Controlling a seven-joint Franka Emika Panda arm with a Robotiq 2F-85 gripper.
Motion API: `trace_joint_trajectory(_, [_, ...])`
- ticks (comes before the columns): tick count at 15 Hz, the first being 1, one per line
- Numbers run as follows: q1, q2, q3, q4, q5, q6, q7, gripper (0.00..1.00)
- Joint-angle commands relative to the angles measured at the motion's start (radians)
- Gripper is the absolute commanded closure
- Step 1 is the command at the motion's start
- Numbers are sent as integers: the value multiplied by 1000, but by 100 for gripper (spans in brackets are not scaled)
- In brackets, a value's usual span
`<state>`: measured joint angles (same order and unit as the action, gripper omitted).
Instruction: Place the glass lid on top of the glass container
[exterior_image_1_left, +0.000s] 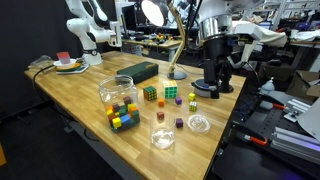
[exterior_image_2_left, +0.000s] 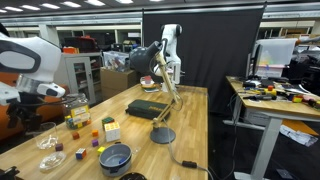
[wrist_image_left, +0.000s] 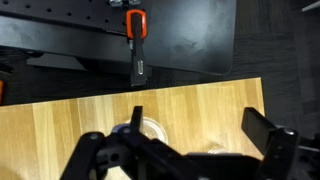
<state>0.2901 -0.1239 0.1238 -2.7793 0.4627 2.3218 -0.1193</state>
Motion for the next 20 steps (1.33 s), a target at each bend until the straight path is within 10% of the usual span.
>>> trace_joint_trajectory(1, [-20, 3, 20, 4, 2, -2, -3, 0])
trace_joint_trajectory(5, [-20, 0, 20, 5, 2, -2, -3, 0])
trace_joint_trajectory(16, [-30, 319, 99, 39, -26, 485, 131, 0])
trace_joint_trajectory(20, [-48, 294, 121, 22, -40, 451, 117, 0])
